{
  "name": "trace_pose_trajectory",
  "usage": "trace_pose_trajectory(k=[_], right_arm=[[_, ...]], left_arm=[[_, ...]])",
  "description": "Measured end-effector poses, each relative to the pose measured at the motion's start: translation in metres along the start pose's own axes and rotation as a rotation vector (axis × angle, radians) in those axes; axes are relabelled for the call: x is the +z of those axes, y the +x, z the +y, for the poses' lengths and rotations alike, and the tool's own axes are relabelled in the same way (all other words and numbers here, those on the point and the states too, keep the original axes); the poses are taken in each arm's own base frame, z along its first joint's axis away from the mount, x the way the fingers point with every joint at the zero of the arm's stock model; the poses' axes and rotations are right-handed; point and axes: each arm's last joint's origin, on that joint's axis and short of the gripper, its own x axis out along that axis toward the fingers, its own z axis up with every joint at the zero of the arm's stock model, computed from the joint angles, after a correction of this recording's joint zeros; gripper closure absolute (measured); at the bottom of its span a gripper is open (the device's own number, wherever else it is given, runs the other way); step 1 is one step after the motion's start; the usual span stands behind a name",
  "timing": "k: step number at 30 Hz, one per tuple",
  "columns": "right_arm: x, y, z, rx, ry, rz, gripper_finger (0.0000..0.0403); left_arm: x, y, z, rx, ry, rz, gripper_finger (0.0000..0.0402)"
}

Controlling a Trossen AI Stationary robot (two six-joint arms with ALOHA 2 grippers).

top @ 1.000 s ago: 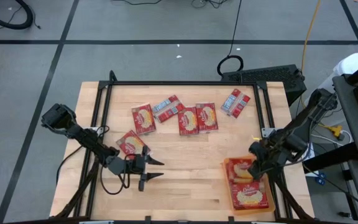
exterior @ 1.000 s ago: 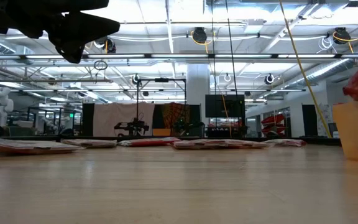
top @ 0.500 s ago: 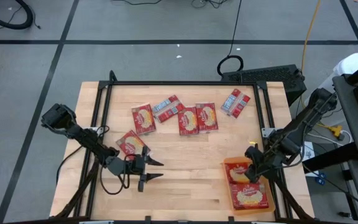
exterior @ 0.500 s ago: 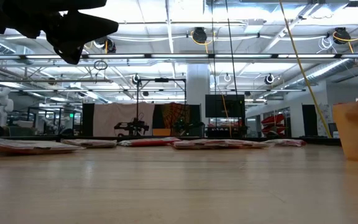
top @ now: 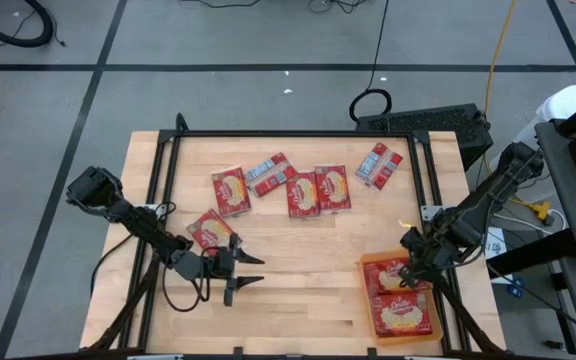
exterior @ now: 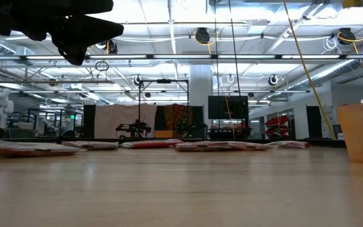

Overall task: Sort popcorn bags into baskets
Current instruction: Put the popcorn pack into the orange bin

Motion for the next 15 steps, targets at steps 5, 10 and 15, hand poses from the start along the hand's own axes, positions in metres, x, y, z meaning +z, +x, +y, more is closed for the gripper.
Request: trace_pose_trajectory(k=[5,10,15], right_arm=[[0.003,-0.004,0.000,0.049,0.010,-0.046,0.0278],[0.006,-0.005,0.001,0.055,-0.015,-0.059,0.0278],[0.014,-0.006,-0.003,0.010,0.001,-0.073,0.0277]], left_arm=[[0.000,0.000,-0.001,-0.003,-0.021,0.000,0.0210],[0.000,-0.001,-0.002,-0.010,-0.024,0.001,0.0210],[0.000,0.000,0.000,-0.001,-0.020,-0.004,0.0210]])
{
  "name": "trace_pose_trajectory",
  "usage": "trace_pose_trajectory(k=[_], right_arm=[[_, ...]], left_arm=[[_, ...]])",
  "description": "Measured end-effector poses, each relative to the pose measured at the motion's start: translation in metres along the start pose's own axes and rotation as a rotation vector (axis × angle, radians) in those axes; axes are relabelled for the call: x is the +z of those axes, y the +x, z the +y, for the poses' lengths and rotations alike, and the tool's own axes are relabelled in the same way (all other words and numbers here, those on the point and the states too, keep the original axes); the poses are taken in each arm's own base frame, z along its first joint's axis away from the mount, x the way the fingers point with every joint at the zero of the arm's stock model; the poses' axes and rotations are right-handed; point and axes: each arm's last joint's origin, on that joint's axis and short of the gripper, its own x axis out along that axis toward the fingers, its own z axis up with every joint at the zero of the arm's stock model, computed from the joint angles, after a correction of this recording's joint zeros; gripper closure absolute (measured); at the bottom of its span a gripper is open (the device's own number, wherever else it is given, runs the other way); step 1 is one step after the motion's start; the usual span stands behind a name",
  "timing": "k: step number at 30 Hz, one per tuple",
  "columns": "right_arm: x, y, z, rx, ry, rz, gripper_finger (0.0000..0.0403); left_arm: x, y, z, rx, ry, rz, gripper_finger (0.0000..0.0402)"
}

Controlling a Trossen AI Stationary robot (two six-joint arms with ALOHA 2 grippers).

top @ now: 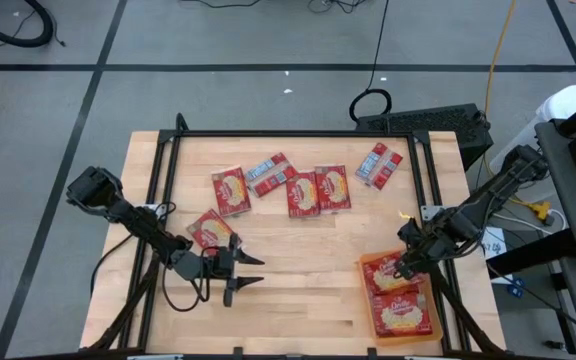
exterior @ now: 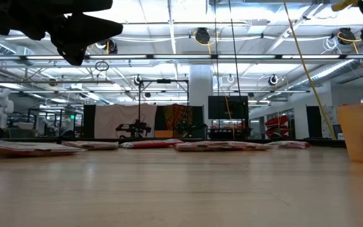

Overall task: Sort popcorn bags into baskets
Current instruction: Put the popcorn pack into the orange bin

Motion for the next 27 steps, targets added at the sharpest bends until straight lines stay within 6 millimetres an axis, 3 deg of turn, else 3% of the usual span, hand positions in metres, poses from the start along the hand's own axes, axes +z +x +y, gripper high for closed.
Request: trace_pose_trajectory(k=[7,20,23,27], right_arm=[[0.004,-0.004,-0.007,-0.055,0.003,0.196,0.0277],[0.013,-0.006,-0.004,0.022,-0.001,0.183,0.0277],[0.015,-0.006,0.002,0.085,-0.065,0.115,0.0277],[0.021,-0.010,0.021,0.263,-0.195,-0.134,0.0277]], left_arm=[[0.000,0.002,0.004,0.016,0.002,0.000,0.0210],[0.000,0.003,0.004,-0.005,-0.015,0.008,0.0210],[0.000,0.002,0.004,-0.008,-0.017,0.009,0.0211],[0.000,0.002,0.004,-0.005,0.007,0.008,0.0211]])
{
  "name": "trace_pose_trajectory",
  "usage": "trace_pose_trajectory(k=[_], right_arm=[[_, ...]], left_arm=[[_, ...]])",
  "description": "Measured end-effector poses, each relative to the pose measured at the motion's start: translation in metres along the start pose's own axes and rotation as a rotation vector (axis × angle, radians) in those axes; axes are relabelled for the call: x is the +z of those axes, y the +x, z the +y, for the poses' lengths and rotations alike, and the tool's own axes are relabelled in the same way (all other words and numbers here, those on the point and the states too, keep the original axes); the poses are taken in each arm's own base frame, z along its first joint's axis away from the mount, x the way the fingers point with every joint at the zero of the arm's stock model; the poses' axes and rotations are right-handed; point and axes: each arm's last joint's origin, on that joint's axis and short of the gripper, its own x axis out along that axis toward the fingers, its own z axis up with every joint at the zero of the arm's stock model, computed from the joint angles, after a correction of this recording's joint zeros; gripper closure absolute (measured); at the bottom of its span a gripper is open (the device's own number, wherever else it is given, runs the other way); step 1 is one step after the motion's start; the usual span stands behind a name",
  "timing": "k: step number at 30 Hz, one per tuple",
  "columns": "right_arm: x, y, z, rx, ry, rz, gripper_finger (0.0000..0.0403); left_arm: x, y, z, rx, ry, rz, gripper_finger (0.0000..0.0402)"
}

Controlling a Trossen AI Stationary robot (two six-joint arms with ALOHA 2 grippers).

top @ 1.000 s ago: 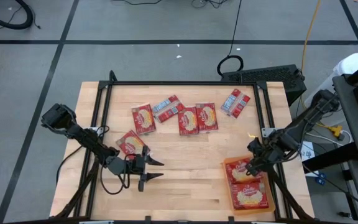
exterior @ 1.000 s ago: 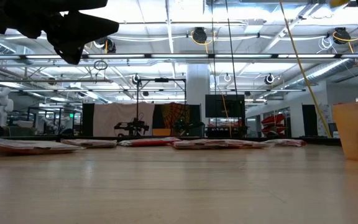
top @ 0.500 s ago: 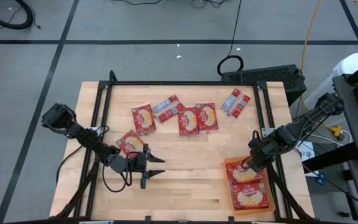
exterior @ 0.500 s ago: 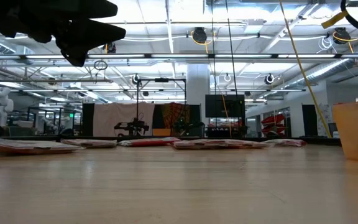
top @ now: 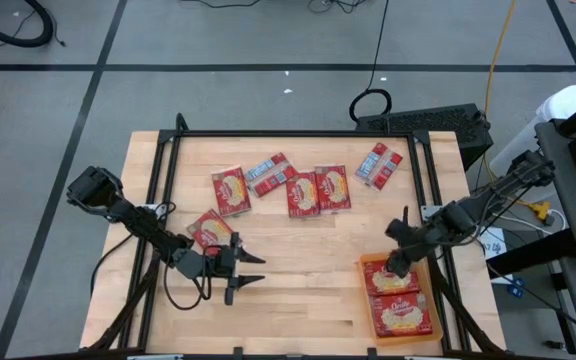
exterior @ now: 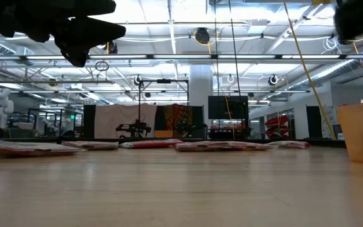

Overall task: Sort popcorn bags into baskets
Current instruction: Put the popcorn pack into the orange bin

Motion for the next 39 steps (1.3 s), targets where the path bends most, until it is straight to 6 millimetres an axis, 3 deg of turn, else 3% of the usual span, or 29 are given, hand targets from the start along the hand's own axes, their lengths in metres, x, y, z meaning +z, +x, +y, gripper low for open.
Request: trace_pose_trajectory(k=[4,8,15,21,27,32,39], right_arm=[[0.014,-0.001,0.024,0.145,-0.178,-0.365,0.0277],[0.026,0.008,0.050,0.161,-0.378,-0.665,0.0277],[0.043,0.054,0.088,0.088,-0.645,-0.947,0.0277],[0.063,0.102,0.095,0.107,-0.700,-0.999,0.0277],[0.073,0.140,0.088,0.156,-0.697,-0.930,0.0277],[0.075,0.156,0.090,0.166,-0.691,-0.895,0.0277],[0.081,0.164,0.118,0.215,-0.729,-0.878,0.0277]], left_arm=[[-0.003,0.001,0.003,0.045,0.046,0.029,0.0211],[-0.014,0.001,0.011,0.137,0.059,0.120,0.0210],[-0.039,-0.007,0.025,0.314,0.050,0.332,0.0210],[-0.051,-0.018,0.021,0.314,0.105,0.452,0.0210],[-0.041,-0.026,-0.001,0.302,0.222,0.614,0.0210],[-0.035,-0.041,-0.012,0.334,0.272,0.791,0.0193],[-0.047,-0.056,-0.012,0.346,0.267,0.881,0.0114]])
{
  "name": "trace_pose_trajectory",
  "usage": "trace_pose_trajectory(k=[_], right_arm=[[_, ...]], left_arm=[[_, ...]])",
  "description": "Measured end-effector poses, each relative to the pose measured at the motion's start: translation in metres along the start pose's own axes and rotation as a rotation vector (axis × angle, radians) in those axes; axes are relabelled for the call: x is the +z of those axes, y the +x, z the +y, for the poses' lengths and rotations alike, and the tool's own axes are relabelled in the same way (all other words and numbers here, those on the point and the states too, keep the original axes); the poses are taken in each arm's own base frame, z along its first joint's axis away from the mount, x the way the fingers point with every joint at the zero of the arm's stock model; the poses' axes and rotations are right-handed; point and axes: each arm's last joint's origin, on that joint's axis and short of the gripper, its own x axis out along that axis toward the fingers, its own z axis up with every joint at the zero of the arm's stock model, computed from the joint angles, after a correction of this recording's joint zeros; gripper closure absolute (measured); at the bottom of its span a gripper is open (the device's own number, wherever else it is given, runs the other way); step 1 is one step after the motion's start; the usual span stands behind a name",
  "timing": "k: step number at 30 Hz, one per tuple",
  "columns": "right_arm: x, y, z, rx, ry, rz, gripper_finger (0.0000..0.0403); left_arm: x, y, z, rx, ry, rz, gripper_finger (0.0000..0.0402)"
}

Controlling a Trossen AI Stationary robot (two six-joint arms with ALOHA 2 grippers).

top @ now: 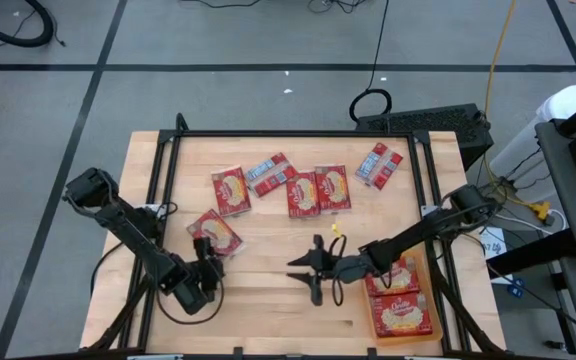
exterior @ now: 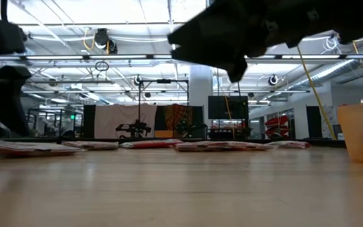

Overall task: Sort popcorn bags into baskets
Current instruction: Put the popcorn pack into the orange bin

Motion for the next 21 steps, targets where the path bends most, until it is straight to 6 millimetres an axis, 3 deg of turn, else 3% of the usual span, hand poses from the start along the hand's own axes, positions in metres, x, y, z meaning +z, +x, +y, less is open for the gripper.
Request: trace_pose_trajectory(k=[4,9,13,21], right_arm=[[0.002,0.008,0.011,0.039,-0.022,-0.003,0.0277],[0.004,0.011,0.016,0.052,-0.034,-0.011,0.0277],[0.004,0.011,0.016,0.050,-0.039,-0.012,0.0277],[0.007,0.014,0.008,0.027,-0.017,-0.017,0.0277]], left_arm=[[-0.010,0.006,0.005,0.025,0.006,0.023,0.0099],[-0.017,0.013,0.011,0.052,0.001,0.021,0.0139],[-0.024,0.016,0.015,0.074,0.044,0.027,0.0204],[-0.029,0.019,0.018,0.081,0.135,0.050,0.0384]])
